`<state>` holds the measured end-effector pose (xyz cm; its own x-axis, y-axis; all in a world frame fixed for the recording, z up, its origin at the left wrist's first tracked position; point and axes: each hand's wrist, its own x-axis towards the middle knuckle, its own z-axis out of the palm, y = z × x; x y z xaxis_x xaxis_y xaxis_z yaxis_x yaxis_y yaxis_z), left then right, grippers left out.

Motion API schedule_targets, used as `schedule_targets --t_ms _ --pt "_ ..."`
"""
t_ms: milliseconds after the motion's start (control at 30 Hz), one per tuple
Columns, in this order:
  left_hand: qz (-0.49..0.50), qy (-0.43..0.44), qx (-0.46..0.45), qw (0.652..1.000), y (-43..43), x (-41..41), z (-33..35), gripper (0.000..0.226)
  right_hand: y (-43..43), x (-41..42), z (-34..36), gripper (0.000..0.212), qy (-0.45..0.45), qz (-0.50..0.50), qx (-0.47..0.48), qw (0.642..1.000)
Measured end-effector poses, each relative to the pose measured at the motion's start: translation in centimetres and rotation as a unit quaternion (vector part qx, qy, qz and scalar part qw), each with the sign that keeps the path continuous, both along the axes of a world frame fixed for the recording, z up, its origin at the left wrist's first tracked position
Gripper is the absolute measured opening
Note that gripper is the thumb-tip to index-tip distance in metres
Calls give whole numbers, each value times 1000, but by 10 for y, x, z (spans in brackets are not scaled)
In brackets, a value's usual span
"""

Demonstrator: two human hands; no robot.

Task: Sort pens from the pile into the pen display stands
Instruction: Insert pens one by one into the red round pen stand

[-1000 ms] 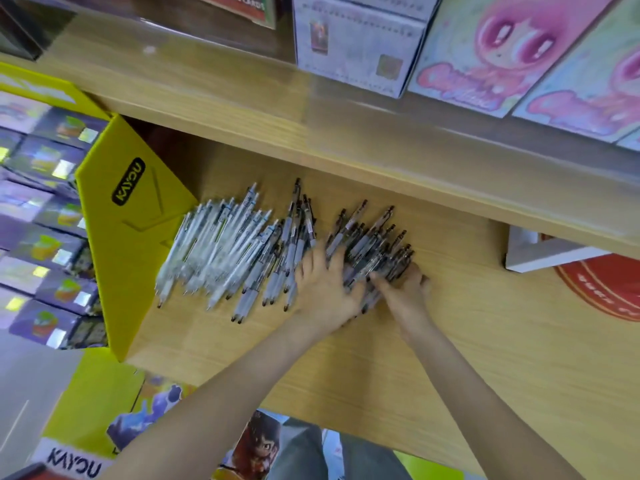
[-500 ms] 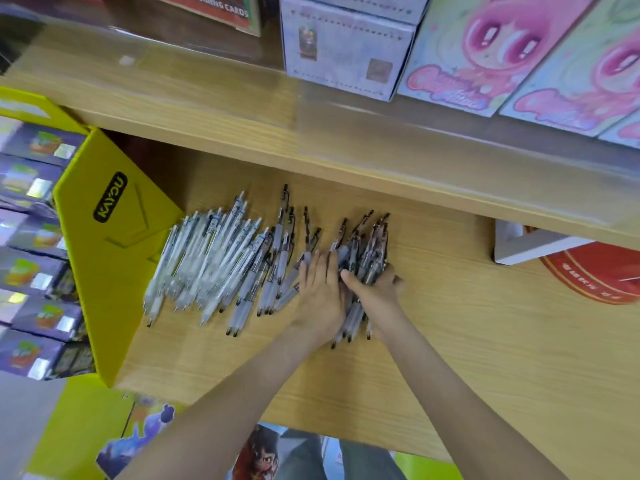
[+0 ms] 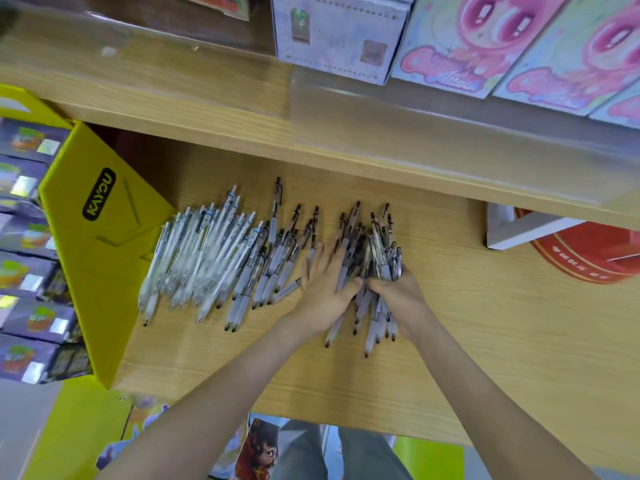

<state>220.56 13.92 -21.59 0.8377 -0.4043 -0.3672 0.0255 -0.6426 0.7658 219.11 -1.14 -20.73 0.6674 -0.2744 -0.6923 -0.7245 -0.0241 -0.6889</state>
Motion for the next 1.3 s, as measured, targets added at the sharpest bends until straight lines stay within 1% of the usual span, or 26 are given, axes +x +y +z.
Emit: schedule_targets --t_ms 33,100,133,200,233,267,333,400,467,533,600,633,700,733,767,867,900,967,1033,1100,1167,1233,1300 --pt "14 1 -17 1000 -1 0 5 70 -1 -2 6 53 -11 15 -8 1000" --pt "52 31 -68 996 -7 0 16 74 -1 -7 20 45 -42 57 -13 997" --pt "73 66 -106 989 -11 0 24 78 -1 -9 26 41 -56 77 -15 995" --pt "103 147 -197 964 -18 0 35 87 0 -13 39 34 -90 106 -8 990" --pt "105 175 -232 951 -21 0 37 90 1 -15 44 36 -113 119 -3 986" --pt "95 186 -246 947 -23 -1 38 90 3 -18 48 42 -139 128 -5 982" --pt "56 182 -245 951 -26 -5 40 91 6 -24 50 48 -205 148 -26 967" --pt "6 177 -250 952 -26 -9 42 97 7 -32 49 56 -247 140 -38 958" --pt "-55 173 -238 954 -26 -11 41 109 5 -39 44 61 -263 117 -26 957" --pt "-99 147 -207 962 -25 -12 37 114 4 -44 36 60 -263 110 -40 958" --pt "-110 125 -180 969 -24 -13 31 111 5 -50 29 60 -263 115 -48 957" --pt "-110 121 -180 970 -23 -15 28 103 6 -52 27 59 -263 111 -57 957" --pt "-97 125 -197 967 -25 -19 25 78 6 -55 23 53 -279 97 -67 953" --pt "-79 138 -210 965 -27 -21 25 69 5 -56 22 49 -283 93 -61 952" --pt "-54 153 -220 962 -29 -23 24 67 4 -55 22 45 -281 91 -54 954" --pt "-15 188 -250 950 -36 -24 24 81 -3 -47 23 31 -241 62 -33 968" --pt "-14 202 -265 943 -38 -25 25 87 -6 -43 23 26 -220 35 -24 975" --pt "-18 230 -272 934 -43 -26 28 107 -11 -37 30 19 -177 -34 0 984" --pt "-38 240 -244 939 -49 -29 30 126 -18 -36 37 14 -148 -106 52 982" --pt "-42 245 -225 942 -55 -34 31 135 -29 -40 42 12 -112 -160 118 974" --pt "-41 257 -217 941 -62 -40 35 134 -39 -47 44 13 -92 -168 179 965" --pt "-41 270 -200 941 -74 -45 44 122 -48 -54 44 22 -72 -166 213 960" --pt "-37 271 -169 947 -91 -52 49 111 -58 -60 45 15 -62 -160 218 961"
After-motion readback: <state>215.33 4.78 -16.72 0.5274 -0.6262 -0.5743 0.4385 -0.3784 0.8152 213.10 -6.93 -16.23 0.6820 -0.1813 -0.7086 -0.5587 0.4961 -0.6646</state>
